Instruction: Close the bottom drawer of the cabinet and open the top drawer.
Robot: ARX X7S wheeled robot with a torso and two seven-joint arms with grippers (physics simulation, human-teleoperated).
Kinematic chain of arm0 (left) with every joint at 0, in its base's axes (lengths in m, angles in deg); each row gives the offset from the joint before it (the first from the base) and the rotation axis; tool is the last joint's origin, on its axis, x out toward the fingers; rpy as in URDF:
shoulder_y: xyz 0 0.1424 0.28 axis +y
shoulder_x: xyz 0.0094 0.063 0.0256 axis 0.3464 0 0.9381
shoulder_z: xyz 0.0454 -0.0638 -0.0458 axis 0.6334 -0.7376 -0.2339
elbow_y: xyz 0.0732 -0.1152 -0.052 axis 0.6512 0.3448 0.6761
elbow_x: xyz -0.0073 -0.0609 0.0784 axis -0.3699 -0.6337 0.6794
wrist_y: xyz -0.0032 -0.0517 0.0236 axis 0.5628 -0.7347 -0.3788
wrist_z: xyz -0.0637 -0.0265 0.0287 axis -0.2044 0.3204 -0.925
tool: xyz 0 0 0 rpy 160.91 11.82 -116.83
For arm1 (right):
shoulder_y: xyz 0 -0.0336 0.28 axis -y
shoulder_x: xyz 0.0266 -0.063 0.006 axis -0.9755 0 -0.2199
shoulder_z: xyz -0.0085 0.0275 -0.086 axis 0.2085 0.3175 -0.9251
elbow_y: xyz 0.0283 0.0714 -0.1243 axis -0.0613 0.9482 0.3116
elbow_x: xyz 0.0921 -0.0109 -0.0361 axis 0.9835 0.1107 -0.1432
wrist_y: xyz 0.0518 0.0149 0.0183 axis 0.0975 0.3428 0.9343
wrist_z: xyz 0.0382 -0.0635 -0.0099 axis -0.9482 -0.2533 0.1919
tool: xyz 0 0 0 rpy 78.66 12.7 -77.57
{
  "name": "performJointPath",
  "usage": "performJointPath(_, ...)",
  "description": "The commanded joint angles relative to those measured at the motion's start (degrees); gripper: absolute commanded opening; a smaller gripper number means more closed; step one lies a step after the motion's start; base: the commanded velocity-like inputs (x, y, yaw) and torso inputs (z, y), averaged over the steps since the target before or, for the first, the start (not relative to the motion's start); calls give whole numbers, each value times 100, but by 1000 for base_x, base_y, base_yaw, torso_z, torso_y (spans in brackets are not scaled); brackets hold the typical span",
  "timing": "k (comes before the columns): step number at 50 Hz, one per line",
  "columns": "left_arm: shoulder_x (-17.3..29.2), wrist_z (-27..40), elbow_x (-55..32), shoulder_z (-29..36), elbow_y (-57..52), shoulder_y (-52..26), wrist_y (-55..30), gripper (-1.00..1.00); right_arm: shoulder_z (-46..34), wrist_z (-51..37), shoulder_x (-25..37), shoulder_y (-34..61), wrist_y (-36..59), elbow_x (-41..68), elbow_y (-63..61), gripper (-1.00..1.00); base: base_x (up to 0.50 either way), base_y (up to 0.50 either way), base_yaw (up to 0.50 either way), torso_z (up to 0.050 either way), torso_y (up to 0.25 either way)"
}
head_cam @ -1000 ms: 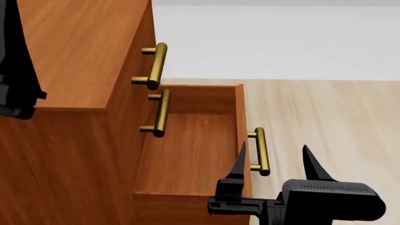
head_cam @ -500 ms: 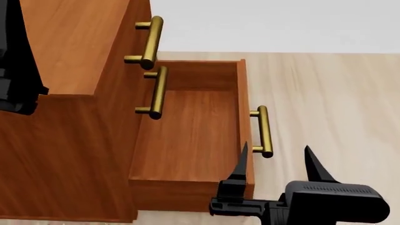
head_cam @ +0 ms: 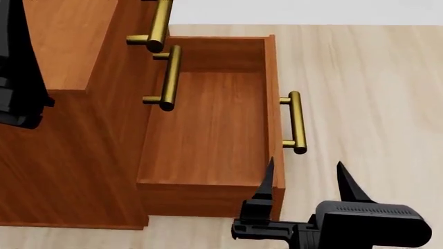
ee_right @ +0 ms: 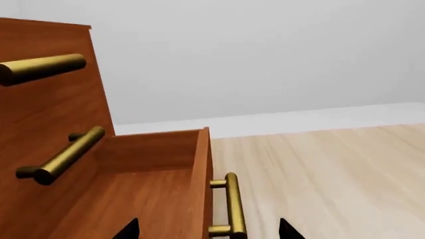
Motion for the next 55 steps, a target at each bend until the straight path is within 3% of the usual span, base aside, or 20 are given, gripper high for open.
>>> performJointPath(1,-4,23,-67,-34,11,28,30,100,-8,-25,54,62,52,34,-57,100,0,0,0,0,0)
performJointPath(29,80,87,-103,11,18,-40,3,100,923,-299,314,877,90,228,979,100,0,0,0,0,0)
performJointPath(55,179,177,-116,37,-27,-66,-47,100,524,-85,179,1991,-701,-508,3712,100,0,0,0,0,0)
